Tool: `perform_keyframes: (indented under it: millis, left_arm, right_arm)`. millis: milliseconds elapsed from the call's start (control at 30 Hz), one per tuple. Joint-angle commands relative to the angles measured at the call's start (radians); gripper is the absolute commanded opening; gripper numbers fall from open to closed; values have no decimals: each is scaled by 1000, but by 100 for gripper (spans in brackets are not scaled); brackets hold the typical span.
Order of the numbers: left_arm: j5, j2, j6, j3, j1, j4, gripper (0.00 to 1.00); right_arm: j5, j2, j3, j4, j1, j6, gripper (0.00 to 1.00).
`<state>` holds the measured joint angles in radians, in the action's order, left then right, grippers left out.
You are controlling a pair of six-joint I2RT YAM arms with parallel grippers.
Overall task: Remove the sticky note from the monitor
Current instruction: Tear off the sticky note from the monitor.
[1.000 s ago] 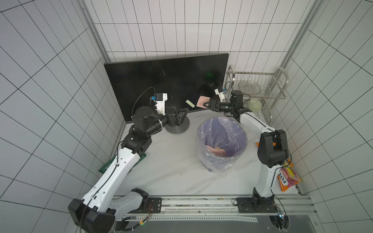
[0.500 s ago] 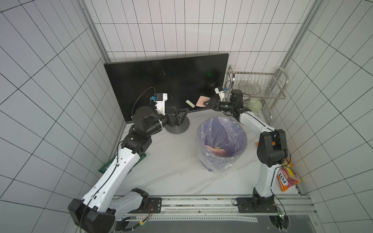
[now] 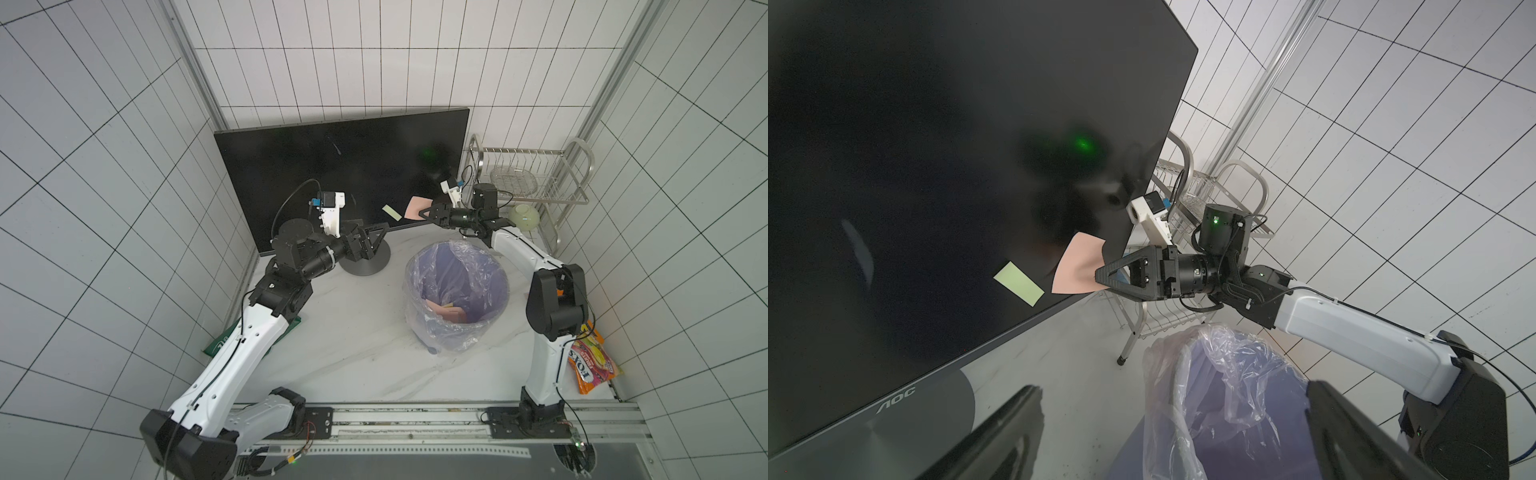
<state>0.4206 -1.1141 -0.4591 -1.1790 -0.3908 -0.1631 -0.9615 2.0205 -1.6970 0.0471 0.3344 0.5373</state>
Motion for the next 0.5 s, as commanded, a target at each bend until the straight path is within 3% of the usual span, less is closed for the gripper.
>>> perform_keyframes:
  millis: [0,400,467]
  left_arm:
    - [10,-4,13,-33,5,-11,99]
    - [13,-5,13,-28,5,-10,99]
    - [12,-4,12,-27,4,-8,99]
  right_arm:
    - [13,32,-30,-23,3,8,36]
    - [33,7,-19,-71,1,-30,0]
    - [35,-5,-9,-73,2,-37,0]
